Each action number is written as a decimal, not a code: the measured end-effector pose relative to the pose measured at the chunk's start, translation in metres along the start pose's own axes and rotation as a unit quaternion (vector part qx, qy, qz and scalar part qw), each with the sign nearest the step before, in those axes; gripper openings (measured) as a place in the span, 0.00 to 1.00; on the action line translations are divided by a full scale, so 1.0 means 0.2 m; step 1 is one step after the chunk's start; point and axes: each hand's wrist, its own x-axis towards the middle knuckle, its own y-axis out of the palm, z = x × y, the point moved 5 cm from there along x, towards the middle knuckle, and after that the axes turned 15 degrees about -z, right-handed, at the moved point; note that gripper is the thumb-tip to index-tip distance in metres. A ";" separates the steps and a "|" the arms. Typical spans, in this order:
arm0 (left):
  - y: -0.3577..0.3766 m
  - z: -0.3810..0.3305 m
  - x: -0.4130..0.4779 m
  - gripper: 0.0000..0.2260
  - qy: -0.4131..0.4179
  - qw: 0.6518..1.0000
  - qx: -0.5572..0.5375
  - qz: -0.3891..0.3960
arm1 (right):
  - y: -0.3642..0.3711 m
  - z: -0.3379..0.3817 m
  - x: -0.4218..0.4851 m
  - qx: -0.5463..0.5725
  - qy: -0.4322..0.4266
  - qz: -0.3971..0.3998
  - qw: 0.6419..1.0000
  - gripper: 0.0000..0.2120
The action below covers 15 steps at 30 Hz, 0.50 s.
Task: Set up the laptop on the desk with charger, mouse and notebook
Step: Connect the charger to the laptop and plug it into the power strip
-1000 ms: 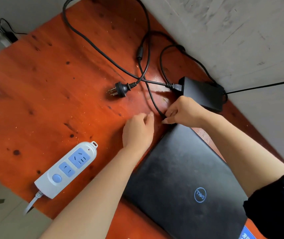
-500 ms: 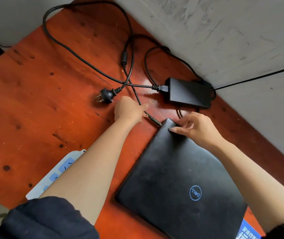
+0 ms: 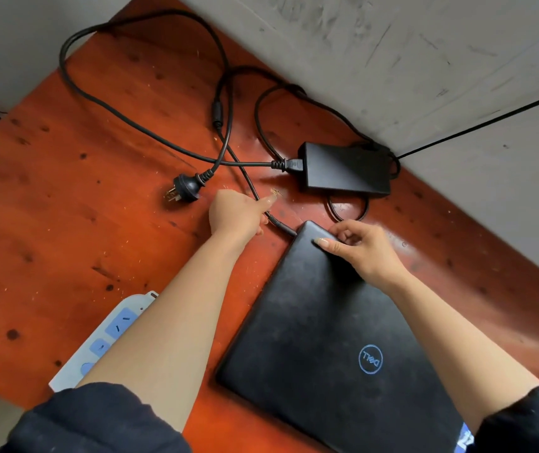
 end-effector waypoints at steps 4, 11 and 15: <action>0.02 0.01 -0.02 0.17 0.007 1.000 -0.009 -0.028 | 0.00 -0.01 0.00 0.003 0.007 -0.001 1.000 0.14; 0.01 0.01 -0.02 0.18 0.026 0.999 0.008 -0.019 | 0.00 0.00 -0.01 -0.021 0.010 -0.012 1.000 0.12; -0.01 -0.01 -0.02 0.20 0.041 0.997 0.048 0.054 | -0.01 0.05 -0.03 -0.110 -0.006 -0.011 0.994 0.13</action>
